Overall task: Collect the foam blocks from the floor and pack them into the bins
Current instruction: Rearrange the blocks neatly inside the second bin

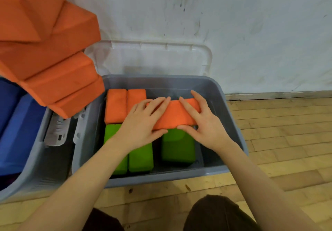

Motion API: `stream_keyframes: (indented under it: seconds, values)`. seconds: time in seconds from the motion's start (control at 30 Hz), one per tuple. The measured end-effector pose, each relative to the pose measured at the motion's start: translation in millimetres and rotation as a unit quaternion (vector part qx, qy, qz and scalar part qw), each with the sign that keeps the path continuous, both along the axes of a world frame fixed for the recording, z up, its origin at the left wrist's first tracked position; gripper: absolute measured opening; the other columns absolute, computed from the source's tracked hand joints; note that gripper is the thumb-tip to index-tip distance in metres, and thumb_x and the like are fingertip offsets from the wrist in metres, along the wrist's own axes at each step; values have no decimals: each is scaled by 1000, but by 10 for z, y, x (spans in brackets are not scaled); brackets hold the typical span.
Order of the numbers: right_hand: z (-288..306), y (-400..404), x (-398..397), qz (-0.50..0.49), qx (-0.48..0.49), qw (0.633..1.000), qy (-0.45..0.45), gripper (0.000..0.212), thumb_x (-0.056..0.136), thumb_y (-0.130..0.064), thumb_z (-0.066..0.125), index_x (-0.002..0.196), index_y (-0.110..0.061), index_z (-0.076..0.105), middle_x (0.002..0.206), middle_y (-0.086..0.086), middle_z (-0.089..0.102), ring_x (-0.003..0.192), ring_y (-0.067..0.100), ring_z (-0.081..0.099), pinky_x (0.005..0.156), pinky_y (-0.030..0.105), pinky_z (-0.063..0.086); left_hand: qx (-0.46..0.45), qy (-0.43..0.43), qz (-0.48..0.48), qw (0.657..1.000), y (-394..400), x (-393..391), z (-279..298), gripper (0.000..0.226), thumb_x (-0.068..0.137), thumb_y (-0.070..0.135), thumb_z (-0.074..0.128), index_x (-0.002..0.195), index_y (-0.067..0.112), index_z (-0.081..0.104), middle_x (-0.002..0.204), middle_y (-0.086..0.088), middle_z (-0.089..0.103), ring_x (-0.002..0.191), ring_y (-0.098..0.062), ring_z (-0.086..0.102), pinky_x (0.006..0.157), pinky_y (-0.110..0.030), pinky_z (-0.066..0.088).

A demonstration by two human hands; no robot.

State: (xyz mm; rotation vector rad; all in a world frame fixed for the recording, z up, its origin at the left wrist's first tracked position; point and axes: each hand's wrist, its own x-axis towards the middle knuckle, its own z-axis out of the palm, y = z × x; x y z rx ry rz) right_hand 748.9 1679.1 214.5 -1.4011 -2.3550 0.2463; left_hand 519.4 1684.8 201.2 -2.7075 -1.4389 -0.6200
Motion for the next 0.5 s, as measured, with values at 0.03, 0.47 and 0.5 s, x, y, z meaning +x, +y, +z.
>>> stream_keyframes:
  seconds: [0.03, 0.47, 0.5]
  values:
    - [33, 20, -17, 4, 8, 1000, 8, 68, 87, -64, 40, 146, -37, 20, 156, 5, 8, 128, 31, 40, 73, 42, 56, 2, -4, 2, 1000, 7, -2, 18, 79, 78, 55, 51, 146, 26, 24, 142, -7, 42, 110, -35, 51, 88, -46, 44]
    - [-644, 443, 128, -96, -83, 982, 137, 78, 87, -54, 55, 147, -16, 24, 152, -1, 23, 123, 16, 45, 73, 26, 48, -18, -170, 278, 945, 208, 611, -250, 55, 80, 53, 50, 127, 25, 59, 117, -21, 55, 91, -40, 56, 77, -46, 48]
    - [-760, 473, 156, -104, -104, 981, 123, 76, 87, -50, 57, 146, -14, 26, 151, -1, 26, 127, 16, 43, 82, 32, 50, -28, -158, 286, 945, 266, 636, -306, 55, 81, 53, 49, 127, 24, 59, 116, -21, 56, 89, -40, 57, 76, -45, 49]
